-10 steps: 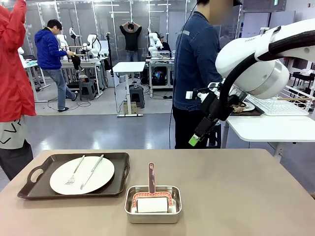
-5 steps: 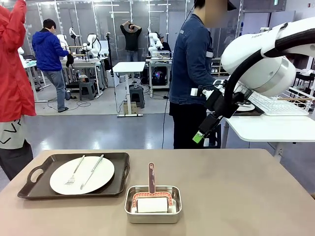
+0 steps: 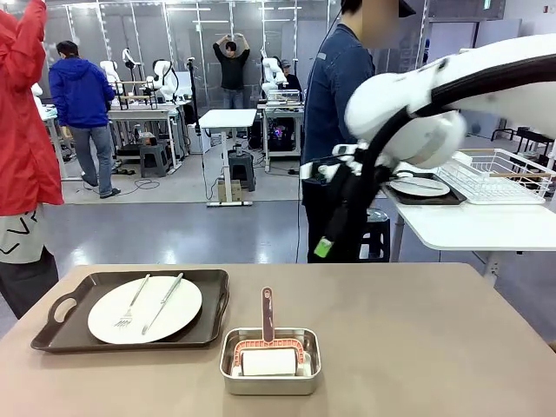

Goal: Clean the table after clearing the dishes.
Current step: When the left (or right) Handle tray is removed, use the left hand (or right hand) to clean the left (or right) side of the table with the Lint Roller.

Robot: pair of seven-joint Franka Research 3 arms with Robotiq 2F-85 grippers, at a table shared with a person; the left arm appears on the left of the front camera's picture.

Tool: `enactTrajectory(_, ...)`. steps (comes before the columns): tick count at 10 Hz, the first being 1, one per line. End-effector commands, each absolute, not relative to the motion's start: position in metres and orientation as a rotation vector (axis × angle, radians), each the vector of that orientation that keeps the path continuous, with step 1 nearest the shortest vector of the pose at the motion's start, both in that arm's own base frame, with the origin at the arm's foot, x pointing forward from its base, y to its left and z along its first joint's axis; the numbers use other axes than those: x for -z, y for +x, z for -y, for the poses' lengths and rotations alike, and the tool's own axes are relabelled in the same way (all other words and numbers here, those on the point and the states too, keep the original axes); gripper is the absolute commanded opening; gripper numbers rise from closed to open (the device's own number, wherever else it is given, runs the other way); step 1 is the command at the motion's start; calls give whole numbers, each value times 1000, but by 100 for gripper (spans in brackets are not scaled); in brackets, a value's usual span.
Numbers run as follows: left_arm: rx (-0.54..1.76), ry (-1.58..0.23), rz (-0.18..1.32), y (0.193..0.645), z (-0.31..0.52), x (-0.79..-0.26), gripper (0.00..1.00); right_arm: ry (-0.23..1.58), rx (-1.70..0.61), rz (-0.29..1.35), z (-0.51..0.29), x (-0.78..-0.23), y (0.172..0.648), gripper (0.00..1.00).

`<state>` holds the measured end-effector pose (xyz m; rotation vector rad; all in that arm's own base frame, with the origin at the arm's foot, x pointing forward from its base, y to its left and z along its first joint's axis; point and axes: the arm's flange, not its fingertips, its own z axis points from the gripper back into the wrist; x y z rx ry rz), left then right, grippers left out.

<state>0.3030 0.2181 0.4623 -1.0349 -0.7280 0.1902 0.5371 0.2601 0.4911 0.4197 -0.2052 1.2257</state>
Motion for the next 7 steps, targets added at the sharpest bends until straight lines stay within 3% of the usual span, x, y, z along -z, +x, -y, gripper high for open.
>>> enactTrajectory(1, -177, -1046, 746, 302, -220, -463, 100, 383, -1381, 137, -299, -494, 580, 100)
enactTrajectory(4, -177, -1046, 746, 302, -220, -463, 100, 354, -1479, 3, -361, -475, 608, 100)
enactTrajectory(7, -177, -1046, 746, 302, -220, -463, 100, 386, -1534, -114, -394, -461, 605, 100)
